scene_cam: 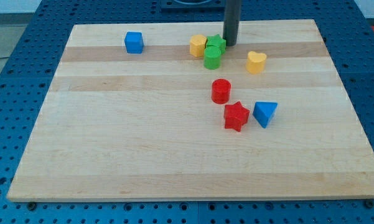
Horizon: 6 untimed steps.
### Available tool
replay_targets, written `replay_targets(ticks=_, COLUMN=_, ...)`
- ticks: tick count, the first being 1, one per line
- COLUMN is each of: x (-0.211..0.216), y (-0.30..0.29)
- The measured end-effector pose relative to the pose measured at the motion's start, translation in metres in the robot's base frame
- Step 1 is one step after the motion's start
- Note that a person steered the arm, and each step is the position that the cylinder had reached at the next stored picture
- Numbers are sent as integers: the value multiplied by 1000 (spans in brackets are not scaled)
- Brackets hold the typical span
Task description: Slide both the green blocks to the top side of the red circle
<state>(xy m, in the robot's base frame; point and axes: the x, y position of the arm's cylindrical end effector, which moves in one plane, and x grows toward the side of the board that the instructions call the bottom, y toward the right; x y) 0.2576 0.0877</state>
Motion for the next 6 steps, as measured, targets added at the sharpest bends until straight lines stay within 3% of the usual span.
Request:
replay_targets(ticks=1, x=-18, y=-38)
replay_targets(ticks=2, x=-6, y=-58)
replay_targets(ticks=3, x=19, y=-32)
replay_targets(ticks=5, x=63, y=-40)
replay_targets(ticks=6, x=23, y=-23)
